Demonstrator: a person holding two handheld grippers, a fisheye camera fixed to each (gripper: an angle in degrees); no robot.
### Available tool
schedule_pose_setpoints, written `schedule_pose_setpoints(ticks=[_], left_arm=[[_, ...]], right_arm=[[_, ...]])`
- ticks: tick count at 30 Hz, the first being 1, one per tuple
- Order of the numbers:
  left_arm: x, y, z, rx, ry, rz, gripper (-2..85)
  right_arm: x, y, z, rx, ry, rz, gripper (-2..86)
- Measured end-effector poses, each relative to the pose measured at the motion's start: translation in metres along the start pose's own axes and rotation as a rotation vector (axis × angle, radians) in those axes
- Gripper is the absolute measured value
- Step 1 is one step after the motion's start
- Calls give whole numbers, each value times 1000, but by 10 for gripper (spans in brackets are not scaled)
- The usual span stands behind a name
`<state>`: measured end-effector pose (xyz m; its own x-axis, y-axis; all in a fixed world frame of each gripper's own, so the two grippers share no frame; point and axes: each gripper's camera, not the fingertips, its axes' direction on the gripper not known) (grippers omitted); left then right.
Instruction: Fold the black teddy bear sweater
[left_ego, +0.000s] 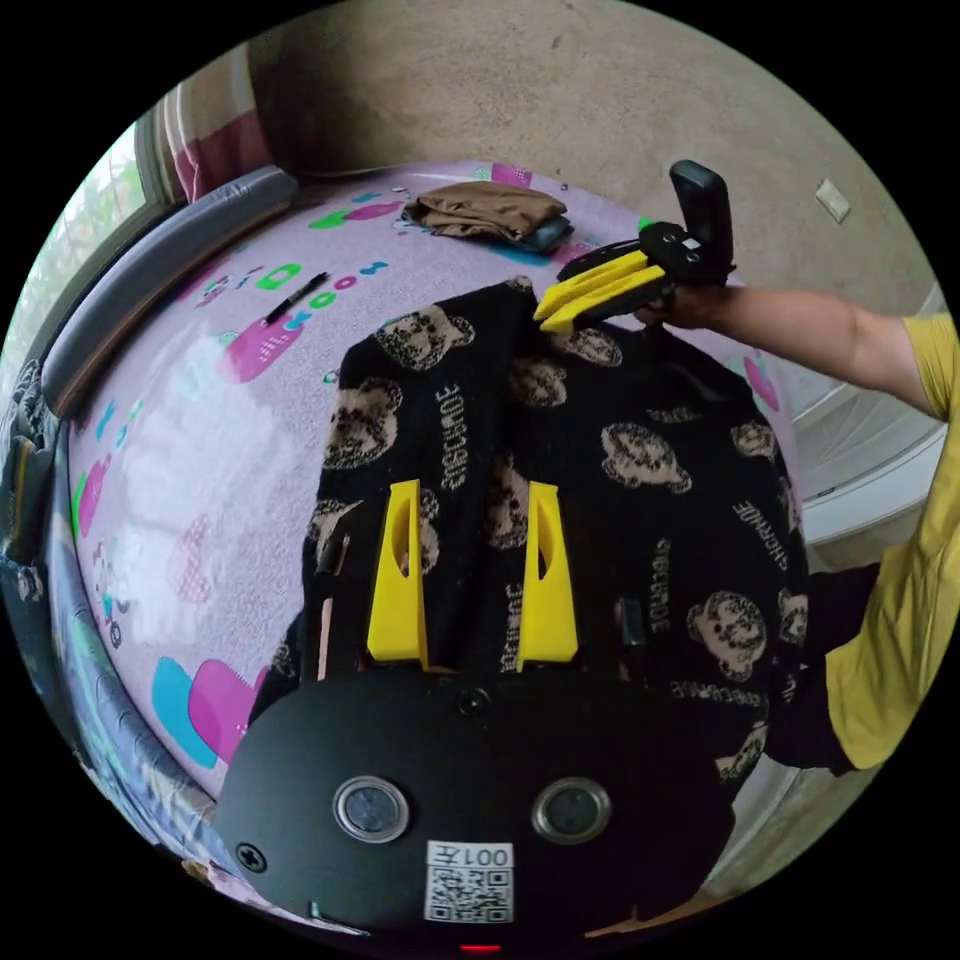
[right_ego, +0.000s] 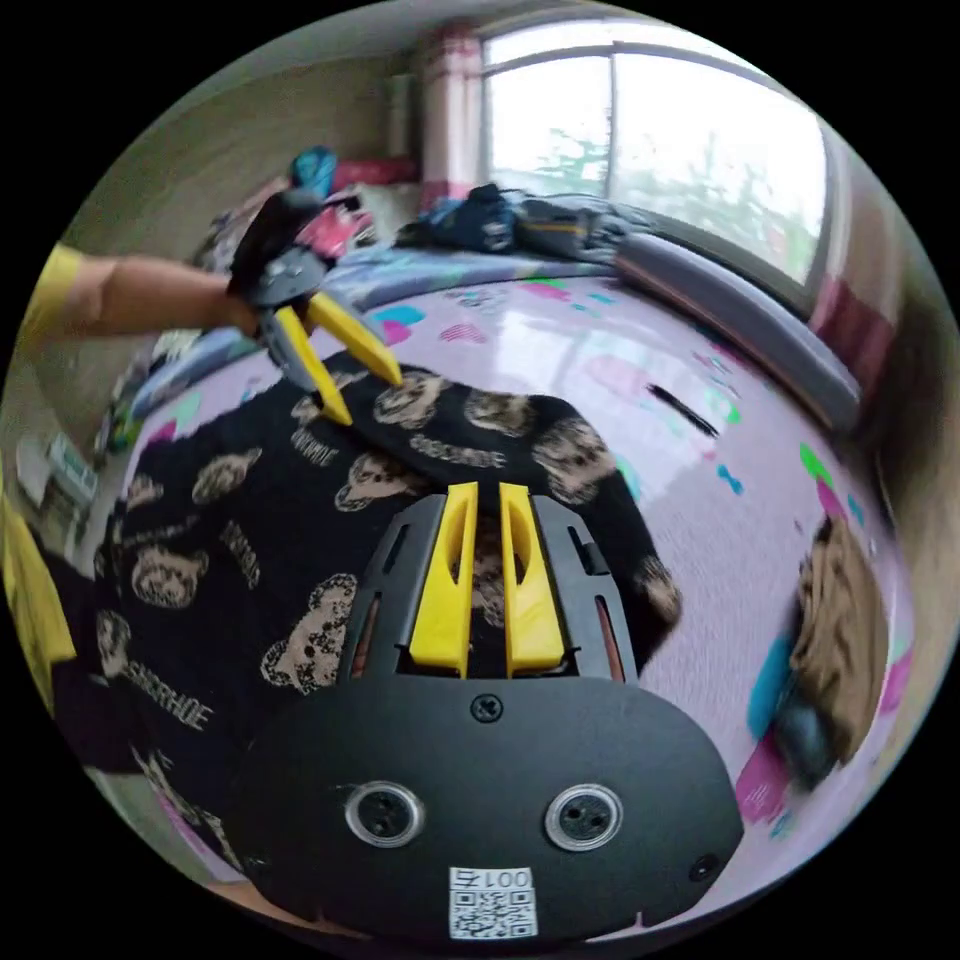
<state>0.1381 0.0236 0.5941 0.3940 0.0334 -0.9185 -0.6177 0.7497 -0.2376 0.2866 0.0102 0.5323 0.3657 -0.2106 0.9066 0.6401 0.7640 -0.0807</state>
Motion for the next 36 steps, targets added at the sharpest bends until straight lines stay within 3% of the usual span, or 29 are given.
schedule_pose_setpoints(ticks=[5,15,21,23,26,29,36], left_arm=[[6,41,-1,52,-12,-52,90],[6,134,-11,223,22,-273,73],[14,176,-25,312,52,-368,73],[20,188,-29,336,75,-399,73],[32,205,-34,344,80,-421,74],[35,218,-37,355,104,-474,74],[37,229,-36,377,145,-528,70]], right_arm=[[-63,-47,40,-137,5,-339,62],[-86,-92,44,-238,164,-546,20],[7,-150,-18,-78,370,-160,11],[62,-167,-40,-50,498,106,14],[135,-166,-47,-158,542,480,25],[167,-143,-63,-126,493,696,59],[168,-105,-84,-14,361,756,44]])
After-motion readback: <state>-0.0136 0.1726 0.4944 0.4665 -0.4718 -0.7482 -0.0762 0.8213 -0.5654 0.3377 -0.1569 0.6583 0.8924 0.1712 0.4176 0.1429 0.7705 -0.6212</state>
